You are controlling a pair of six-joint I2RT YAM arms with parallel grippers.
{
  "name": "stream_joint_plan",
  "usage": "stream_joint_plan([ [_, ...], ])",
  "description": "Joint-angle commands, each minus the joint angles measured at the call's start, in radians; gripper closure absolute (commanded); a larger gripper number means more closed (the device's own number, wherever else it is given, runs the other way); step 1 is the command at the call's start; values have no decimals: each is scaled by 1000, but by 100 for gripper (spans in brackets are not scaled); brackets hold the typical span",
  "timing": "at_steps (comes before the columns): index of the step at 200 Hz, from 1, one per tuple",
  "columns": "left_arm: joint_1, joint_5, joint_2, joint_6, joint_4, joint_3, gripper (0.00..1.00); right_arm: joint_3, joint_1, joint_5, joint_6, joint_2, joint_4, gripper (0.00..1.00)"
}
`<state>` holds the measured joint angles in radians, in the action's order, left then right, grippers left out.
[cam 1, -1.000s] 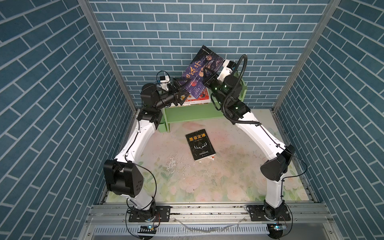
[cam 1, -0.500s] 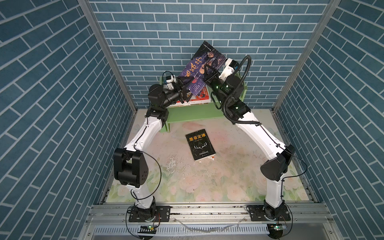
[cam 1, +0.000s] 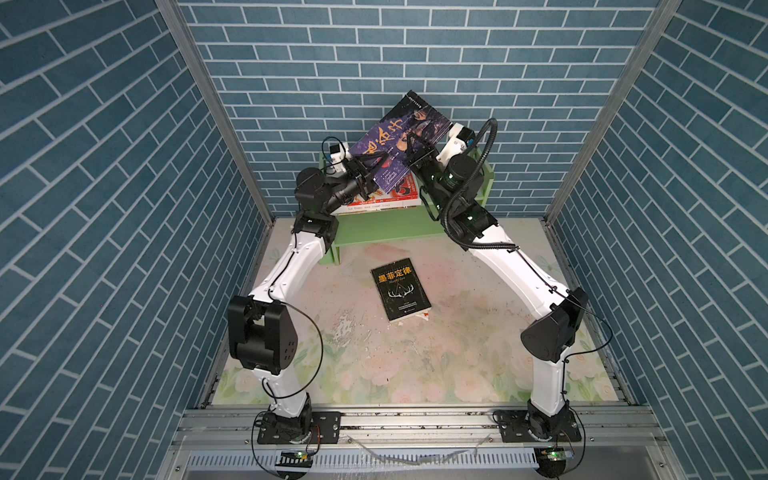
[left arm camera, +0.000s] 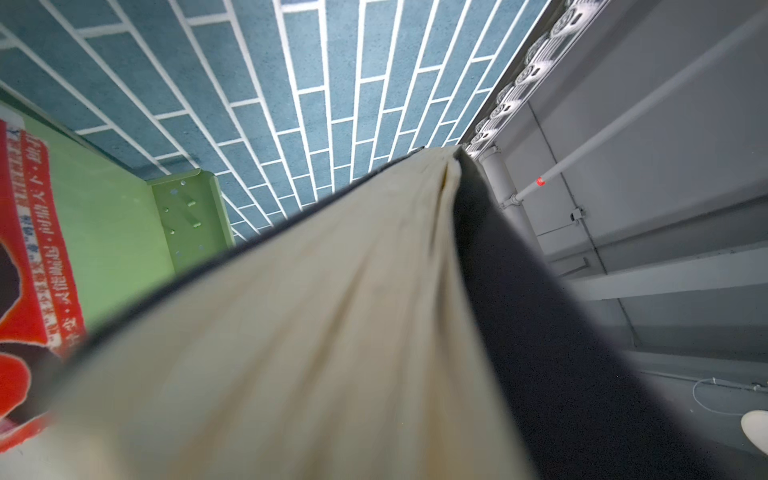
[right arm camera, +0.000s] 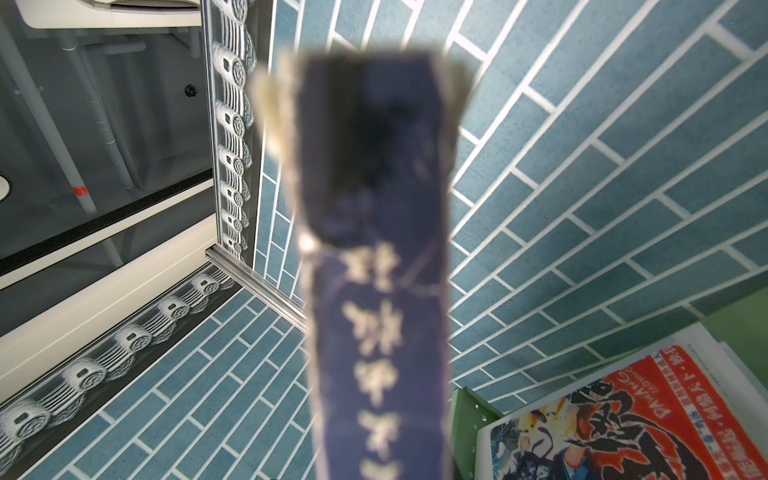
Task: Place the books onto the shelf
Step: 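Carry the purple book over the shelf while the left gripper reaches it, then hold the purple book with both grippers and tilt it over the anime-cover book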
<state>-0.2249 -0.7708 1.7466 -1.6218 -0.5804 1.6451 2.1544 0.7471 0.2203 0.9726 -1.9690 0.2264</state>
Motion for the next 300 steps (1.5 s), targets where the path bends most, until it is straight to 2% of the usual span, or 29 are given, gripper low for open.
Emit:
stream_joint_plan([
  [1, 9, -31, -73, 144, 127, 24, 73, -15, -13, -75, 24, 40, 14, 91],
  [20, 38, -42, -101, 214, 219, 24, 78, -37, -38, -163, 22, 65, -79, 64],
  [34, 67, -59, -116, 251, 273, 25, 79, -71, -60, -238, 13, 89, -130, 49],
  [57, 114, -110, -125, 302, 367, 44, 79, -139, -101, -387, -7, 134, -191, 39],
  [92, 174, -208, -124, 311, 400, 60, 79, -262, -199, -668, 78, 185, -120, 38],
  [121, 199, -262, -119, 382, 523, 113, 79, -289, -252, -872, 188, 168, -15, 38],
  [141, 203, -279, -117, 452, 614, 163, 79, -272, -272, -955, 245, 142, 6, 38],
  [166, 206, -299, -112, 494, 666, 198, 79, -233, -282, -1027, 244, 116, -60, 40],
  [183, 210, -305, -117, 492, 659, 190, 80, -221, -284, -1047, 224, 111, -121, 41],
  [200, 210, -306, -123, 492, 651, 181, 79, -234, -290, -1019, 166, 128, -202, 42],
  [230, 214, -311, -142, 491, 637, 167, 79, -235, -295, -871, -45, 180, -465, 42],
  [245, 215, -314, -147, 491, 634, 161, 79, -236, -300, -831, -103, 195, -531, 42],
  [270, 215, -321, -153, 468, 602, 142, 80, -251, -301, -862, -90, 193, -490, 42],
  [300, 215, -332, -153, 442, 569, 116, 80, -293, -303, -991, 60, 176, -215, 42],
])
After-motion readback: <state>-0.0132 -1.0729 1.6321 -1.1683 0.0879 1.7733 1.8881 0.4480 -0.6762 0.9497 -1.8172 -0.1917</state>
